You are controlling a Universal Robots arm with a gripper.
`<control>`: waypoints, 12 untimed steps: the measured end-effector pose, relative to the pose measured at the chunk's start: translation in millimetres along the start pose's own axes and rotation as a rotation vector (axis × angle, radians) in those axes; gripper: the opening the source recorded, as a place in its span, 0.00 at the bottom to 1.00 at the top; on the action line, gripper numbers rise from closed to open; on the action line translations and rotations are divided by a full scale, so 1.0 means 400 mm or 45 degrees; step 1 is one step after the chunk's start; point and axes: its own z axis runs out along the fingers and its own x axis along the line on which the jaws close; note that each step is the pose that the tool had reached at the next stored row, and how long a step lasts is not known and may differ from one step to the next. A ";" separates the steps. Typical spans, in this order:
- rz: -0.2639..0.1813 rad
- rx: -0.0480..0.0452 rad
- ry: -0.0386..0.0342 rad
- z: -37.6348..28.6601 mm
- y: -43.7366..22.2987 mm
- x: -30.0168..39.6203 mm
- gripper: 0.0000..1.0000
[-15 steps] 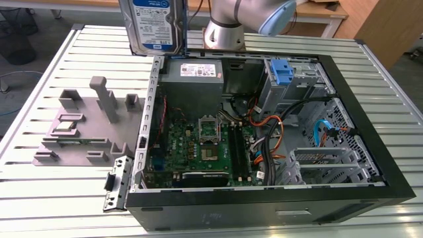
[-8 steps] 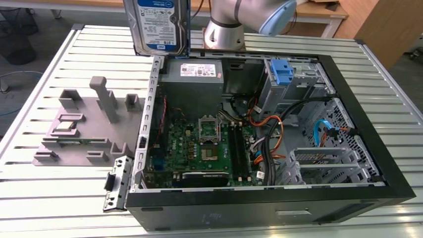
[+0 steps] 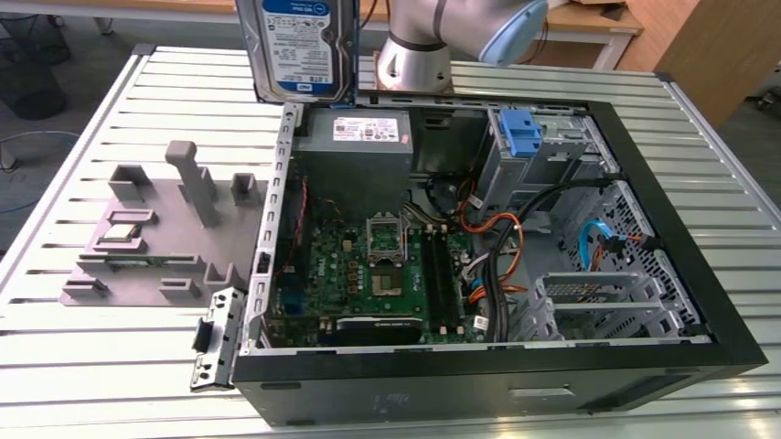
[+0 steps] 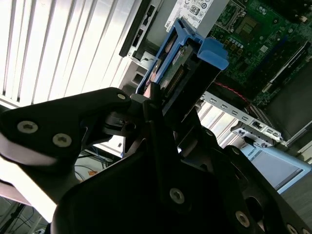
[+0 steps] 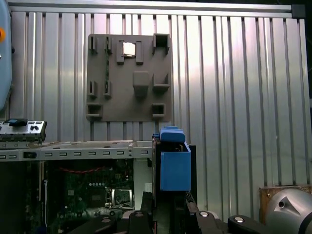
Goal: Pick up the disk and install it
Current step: 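Pick up the disk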
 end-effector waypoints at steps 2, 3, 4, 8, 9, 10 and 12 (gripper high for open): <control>0.000 0.000 0.0000 0.000 -0.004 0.000 0.35; 0.000 0.000 0.0000 0.000 -0.006 0.000 0.35; 0.000 0.000 0.0000 0.000 -0.008 0.000 0.35; 0.000 0.000 0.0000 0.000 -0.015 0.000 0.35; 0.000 0.000 -0.0001 0.000 -0.017 -0.001 0.35; 0.000 0.000 0.0000 0.000 -0.018 -0.001 0.35; 0.000 0.000 0.0000 0.000 -0.021 -0.001 0.35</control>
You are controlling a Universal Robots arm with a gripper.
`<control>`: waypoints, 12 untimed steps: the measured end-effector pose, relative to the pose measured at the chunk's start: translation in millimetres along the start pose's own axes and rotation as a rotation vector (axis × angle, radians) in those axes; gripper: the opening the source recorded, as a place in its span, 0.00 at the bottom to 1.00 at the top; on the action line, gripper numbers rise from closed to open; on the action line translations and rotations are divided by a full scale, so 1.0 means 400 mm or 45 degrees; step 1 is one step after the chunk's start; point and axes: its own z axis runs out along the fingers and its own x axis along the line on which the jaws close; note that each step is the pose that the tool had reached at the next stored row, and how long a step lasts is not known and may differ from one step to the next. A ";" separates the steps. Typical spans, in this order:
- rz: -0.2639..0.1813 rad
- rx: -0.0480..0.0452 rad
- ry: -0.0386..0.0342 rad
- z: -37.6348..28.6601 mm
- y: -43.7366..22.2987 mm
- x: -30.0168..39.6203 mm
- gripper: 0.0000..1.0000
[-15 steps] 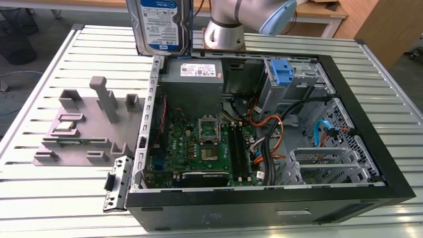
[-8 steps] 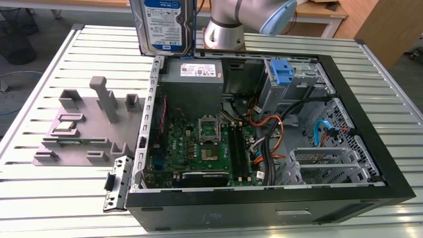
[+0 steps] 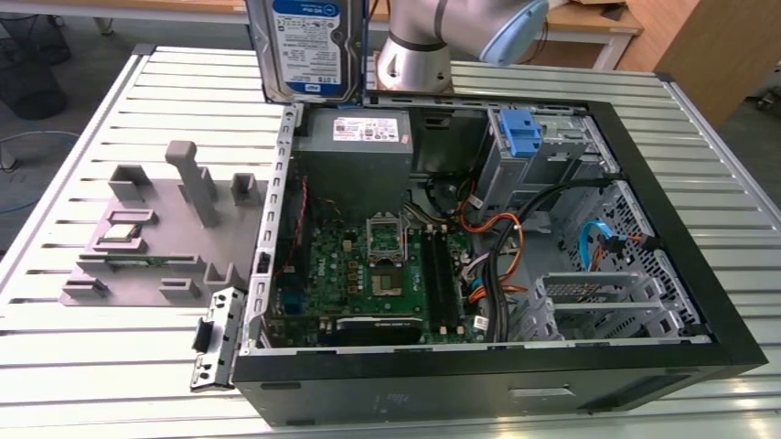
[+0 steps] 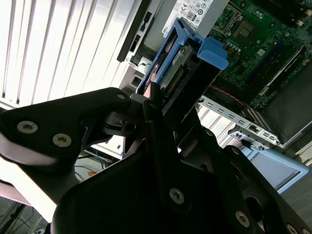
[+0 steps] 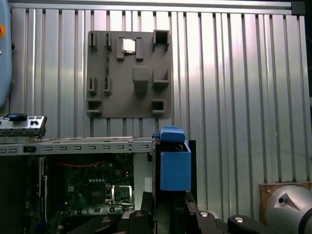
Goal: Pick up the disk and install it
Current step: 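Pick up the disk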
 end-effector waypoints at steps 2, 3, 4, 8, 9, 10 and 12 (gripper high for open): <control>0.000 0.000 0.0000 0.000 -0.003 0.000 0.35; 0.000 0.000 0.0000 0.000 -0.004 0.000 0.35; 0.000 0.000 0.0001 0.000 -0.006 0.000 0.35; 0.000 0.000 0.0000 0.000 -0.010 0.000 0.35; 0.000 0.000 0.0000 0.000 -0.011 0.000 0.35; 0.000 0.000 0.0000 0.000 -0.012 0.000 0.35; 0.000 0.000 0.0000 0.000 -0.014 0.000 0.35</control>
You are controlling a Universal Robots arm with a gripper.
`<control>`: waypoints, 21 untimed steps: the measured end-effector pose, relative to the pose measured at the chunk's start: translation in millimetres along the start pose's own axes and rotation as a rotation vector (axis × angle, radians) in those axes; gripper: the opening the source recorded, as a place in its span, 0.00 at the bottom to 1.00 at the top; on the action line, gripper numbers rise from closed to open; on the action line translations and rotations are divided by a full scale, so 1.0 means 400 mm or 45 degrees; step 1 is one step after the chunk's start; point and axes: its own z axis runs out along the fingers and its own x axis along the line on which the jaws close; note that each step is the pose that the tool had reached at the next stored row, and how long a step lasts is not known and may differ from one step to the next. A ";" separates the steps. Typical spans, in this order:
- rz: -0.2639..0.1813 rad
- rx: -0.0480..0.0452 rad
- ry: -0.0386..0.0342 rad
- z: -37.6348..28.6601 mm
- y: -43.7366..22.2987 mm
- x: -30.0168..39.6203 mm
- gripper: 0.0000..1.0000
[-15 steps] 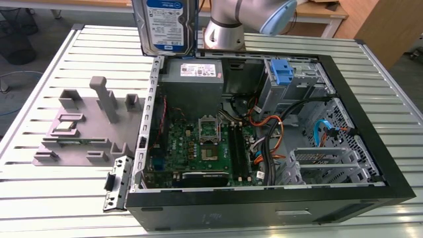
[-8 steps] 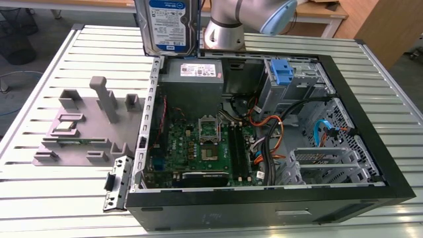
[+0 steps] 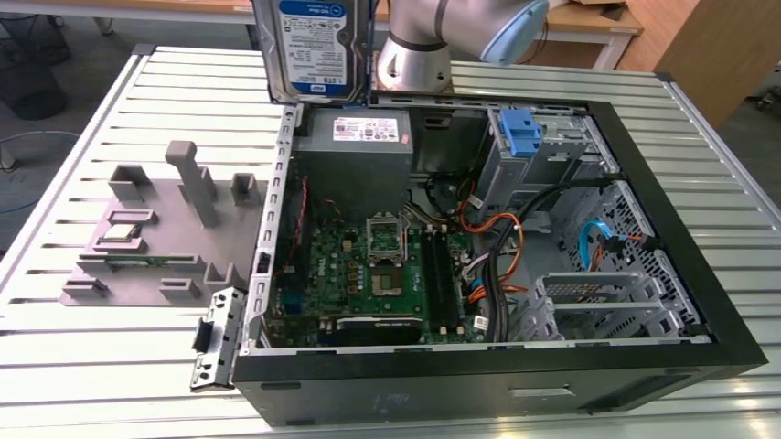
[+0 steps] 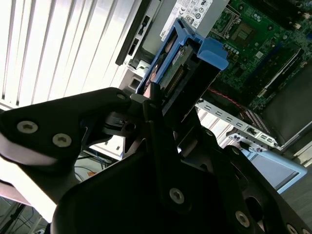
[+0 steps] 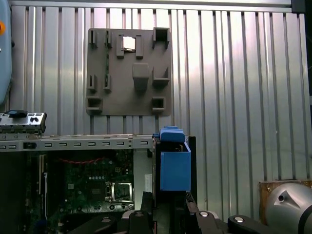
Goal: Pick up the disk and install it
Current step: 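Pick up the disk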
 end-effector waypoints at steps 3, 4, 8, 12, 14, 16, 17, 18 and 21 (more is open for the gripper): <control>0.000 0.000 0.0000 0.000 -0.004 0.000 0.35; 0.000 0.000 0.0000 0.000 -0.006 0.000 0.35; 0.000 0.000 0.0000 0.000 -0.016 -0.001 0.35; 0.000 0.000 0.0000 0.000 -0.028 -0.001 0.35; 0.000 0.000 0.0000 0.000 -0.034 -0.001 0.35; 0.000 0.000 0.0000 0.000 -0.039 -0.001 0.35; 0.000 0.000 0.0000 0.000 -0.041 -0.001 0.35; 0.000 0.000 0.0000 0.000 -0.044 -0.002 0.35; 0.000 0.000 0.0000 0.000 -0.052 -0.002 0.35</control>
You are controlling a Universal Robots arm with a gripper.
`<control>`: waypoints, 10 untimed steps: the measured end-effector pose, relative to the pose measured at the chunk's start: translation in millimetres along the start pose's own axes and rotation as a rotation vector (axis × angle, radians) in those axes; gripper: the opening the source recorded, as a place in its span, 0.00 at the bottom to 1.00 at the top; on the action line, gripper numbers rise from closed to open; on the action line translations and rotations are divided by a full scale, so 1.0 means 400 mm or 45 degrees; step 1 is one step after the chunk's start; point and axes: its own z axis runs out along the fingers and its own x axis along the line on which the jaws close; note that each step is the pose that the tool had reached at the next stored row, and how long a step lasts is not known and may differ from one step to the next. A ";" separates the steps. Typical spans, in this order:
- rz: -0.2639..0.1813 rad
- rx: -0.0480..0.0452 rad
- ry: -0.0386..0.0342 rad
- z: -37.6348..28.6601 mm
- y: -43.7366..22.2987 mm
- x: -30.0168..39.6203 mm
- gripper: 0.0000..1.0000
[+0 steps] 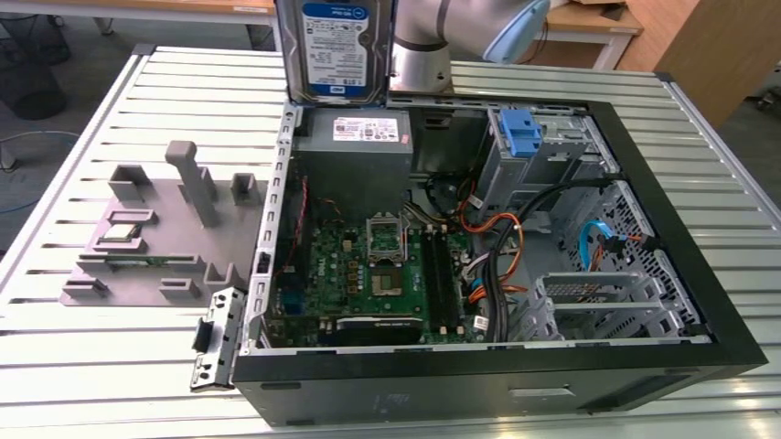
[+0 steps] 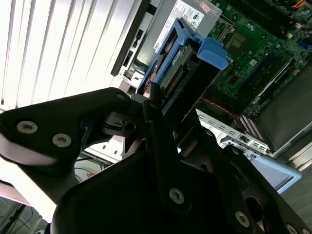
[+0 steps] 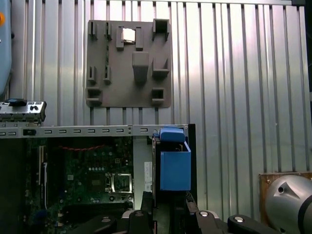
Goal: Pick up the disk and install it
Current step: 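Pick up the disk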
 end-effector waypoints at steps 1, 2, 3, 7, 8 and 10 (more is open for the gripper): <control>0.000 0.000 0.0000 0.000 -0.003 0.000 0.35; 0.000 0.000 0.0000 0.000 -0.006 0.000 0.35; 0.000 0.000 0.0000 0.000 -0.009 0.000 0.35; 0.000 0.000 0.0000 0.000 -0.021 -0.001 0.35; 0.000 0.000 0.0000 0.000 -0.023 -0.001 0.35; 0.000 0.000 -0.0001 0.000 -0.029 -0.001 0.35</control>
